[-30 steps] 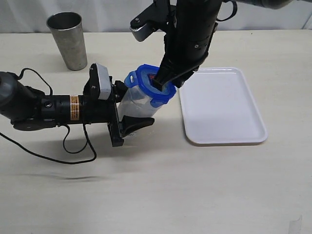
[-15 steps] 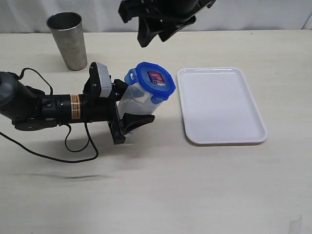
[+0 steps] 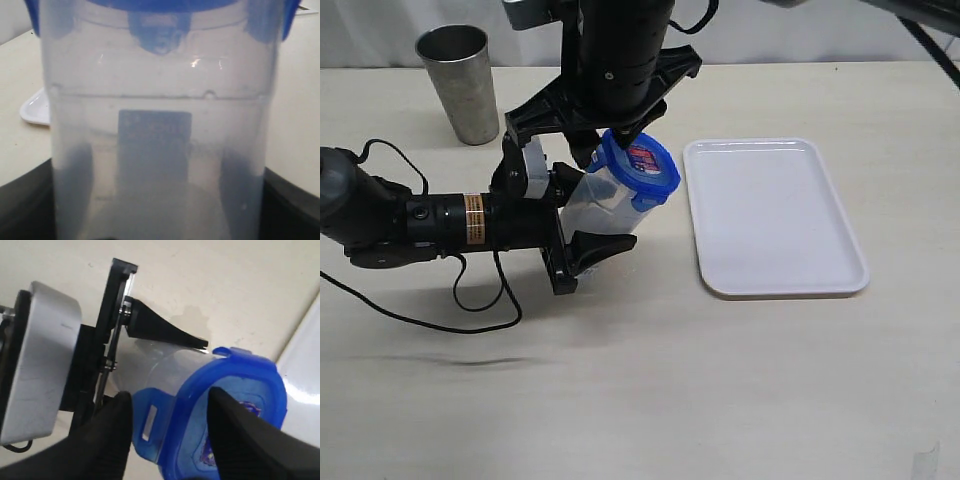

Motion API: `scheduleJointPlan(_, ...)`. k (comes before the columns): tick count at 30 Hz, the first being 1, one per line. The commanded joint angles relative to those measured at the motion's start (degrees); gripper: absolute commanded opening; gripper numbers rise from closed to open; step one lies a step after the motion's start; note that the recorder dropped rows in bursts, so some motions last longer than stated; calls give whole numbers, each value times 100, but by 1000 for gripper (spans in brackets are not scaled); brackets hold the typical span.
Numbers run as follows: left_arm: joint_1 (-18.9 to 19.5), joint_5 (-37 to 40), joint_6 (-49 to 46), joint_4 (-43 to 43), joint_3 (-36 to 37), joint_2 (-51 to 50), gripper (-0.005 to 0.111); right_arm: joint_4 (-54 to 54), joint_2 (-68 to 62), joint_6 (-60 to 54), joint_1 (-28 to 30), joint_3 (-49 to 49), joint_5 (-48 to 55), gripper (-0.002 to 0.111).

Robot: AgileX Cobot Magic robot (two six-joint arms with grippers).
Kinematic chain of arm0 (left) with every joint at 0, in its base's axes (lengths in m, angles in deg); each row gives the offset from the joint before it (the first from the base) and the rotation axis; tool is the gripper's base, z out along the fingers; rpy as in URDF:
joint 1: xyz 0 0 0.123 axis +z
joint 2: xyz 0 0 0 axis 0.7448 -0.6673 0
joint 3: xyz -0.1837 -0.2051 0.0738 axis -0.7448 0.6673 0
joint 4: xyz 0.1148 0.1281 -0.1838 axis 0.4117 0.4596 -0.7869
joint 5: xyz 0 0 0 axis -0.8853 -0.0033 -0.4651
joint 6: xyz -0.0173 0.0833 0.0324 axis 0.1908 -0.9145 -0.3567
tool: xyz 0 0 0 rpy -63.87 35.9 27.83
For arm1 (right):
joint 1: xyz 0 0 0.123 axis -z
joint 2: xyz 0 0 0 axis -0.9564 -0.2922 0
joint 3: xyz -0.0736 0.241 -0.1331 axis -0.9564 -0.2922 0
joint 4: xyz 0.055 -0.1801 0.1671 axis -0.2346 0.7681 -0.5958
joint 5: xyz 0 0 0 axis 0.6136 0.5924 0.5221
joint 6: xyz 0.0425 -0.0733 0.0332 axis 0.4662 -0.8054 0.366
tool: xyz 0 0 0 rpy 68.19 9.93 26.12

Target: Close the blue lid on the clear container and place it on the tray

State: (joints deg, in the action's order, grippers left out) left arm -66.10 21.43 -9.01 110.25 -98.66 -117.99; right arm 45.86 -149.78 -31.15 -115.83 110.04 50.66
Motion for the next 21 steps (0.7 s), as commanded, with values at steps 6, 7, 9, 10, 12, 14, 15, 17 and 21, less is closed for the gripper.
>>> scheduleJointPlan(6,5,-33,25,-70,17,6,0,397,-290,49,-217,25,40,41)
scheduleJointPlan(7,5,-33,25,-70,17,6,0,497,-317,49,-306,25,40,41)
scheduleJointPlan(9,5,-33,14,-71,17,6,0,720,-372,49,-473,25,40,39)
scheduleJointPlan(10,5,-33,14,-71,17,6,0,785,-402,49,-530,25,40,38)
scheduleJointPlan(12,5,-33,14,-71,17,6,0,834,-466,1,-624,25,40,36)
scheduleJointPlan(14,5,-33,14,-71,17,6,0,863,-521,1,-663,25,40,35)
scheduleJointPlan(15,5,-33,14,-71,17,6,0,865,-561,1,-663,25,40,35)
scheduleJointPlan(17,5,-33,14,-71,17,6,0,865,-612,1,-663,25,40,35)
scheduleJointPlan(21,5,-33,3,-71,17,6,0,865,-732,1,-663,15,40,35)
